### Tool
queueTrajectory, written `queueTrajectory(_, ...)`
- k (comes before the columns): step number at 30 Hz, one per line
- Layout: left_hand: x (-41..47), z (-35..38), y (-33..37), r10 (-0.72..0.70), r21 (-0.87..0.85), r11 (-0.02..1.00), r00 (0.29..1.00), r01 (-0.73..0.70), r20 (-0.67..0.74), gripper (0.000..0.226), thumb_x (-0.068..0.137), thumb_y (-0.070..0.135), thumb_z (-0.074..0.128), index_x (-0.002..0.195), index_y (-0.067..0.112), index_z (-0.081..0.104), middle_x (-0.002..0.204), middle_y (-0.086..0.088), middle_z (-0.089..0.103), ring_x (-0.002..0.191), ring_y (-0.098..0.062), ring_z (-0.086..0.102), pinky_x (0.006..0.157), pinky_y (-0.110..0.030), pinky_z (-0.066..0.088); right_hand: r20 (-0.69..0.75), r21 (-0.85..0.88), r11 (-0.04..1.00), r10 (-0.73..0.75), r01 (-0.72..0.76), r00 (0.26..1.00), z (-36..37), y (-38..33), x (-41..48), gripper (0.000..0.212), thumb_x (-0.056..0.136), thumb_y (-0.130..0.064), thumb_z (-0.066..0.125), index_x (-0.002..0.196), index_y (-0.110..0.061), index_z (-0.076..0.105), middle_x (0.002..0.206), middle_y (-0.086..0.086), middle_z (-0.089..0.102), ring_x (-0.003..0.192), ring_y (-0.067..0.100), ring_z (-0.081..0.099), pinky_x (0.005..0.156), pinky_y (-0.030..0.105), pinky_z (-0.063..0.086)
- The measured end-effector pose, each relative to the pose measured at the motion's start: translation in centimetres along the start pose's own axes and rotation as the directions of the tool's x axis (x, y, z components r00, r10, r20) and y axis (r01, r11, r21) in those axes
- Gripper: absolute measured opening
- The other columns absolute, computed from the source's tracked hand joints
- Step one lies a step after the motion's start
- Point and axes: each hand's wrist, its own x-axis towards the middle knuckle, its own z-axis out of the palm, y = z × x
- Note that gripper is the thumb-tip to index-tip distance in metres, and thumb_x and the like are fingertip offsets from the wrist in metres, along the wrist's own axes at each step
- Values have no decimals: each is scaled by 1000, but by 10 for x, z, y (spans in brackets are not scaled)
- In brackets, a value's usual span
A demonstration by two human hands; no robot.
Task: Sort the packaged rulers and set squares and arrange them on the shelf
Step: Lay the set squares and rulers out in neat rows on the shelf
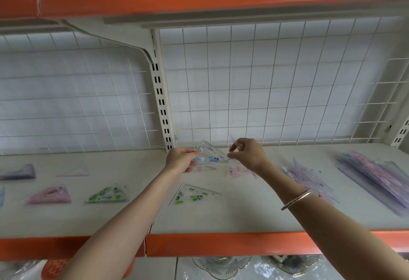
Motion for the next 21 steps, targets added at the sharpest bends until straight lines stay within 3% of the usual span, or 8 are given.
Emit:
queueTrajectory(4, 0, 0, 0, -9, -1, 1000, 1000, 9, -12, 17, 84, 22, 73, 93, 9, 70, 82, 0, 68, 69, -11, 63, 54, -20, 46, 88, -336, 934, -99, 123, 991, 7, -3, -4, 31, 71, -32, 79, 99, -26, 66, 64, -13, 44, 56, 7, 45, 49, 23, 31)
queueTrajectory(7, -1, -2, -1, -19, 6, 1000, 1000, 19, -10, 13, 84, 23, 72, 88, 11, 68, 83, 0, 68, 70, -12, 64, 54, -20, 45, 77, -474, 859, -182, 196, 980, 13, -2, -5, 34, 73, -31, 76, 105, -26, 67, 88, -7, 54, 80, 14, 53, 61, 24, 35)
queueTrajectory(11, 0, -7, -5, -13, 31, 999, 1000, 14, -27, 13, 85, 24, 70, 85, 11, 68, 83, 0, 68, 71, -12, 64, 54, -20, 45, 94, -496, 839, -204, 224, 974, 17, -3, -2, 31, 78, -29, 73, 108, -22, 68, 104, -4, 62, 93, 17, 60, 65, 24, 36)
queueTrajectory(16, 2, -16, -9, 154, 170, 977, 980, -132, -124, 23, 91, 26, 57, 73, 19, 69, 80, 3, 68, 70, -14, 63, 64, -30, 51, 105, -509, 835, -182, 210, 978, 18, -6, 3, 27, 78, -26, 73, 104, -21, 69, 105, -6, 66, 94, 15, 61, 64, 22, 34)
queueTrajectory(21, 6, -33, -12, 274, 353, 919, 929, -177, -250, 20, 90, 17, 55, 100, 17, 73, 106, 1, 69, 101, -20, 61, 79, -24, 43, 108, -484, 863, -106, 146, 988, 23, -9, 11, 26, 73, -24, 79, 98, -20, 71, 101, -5, 69, 88, 13, 61, 66, 23, 39)
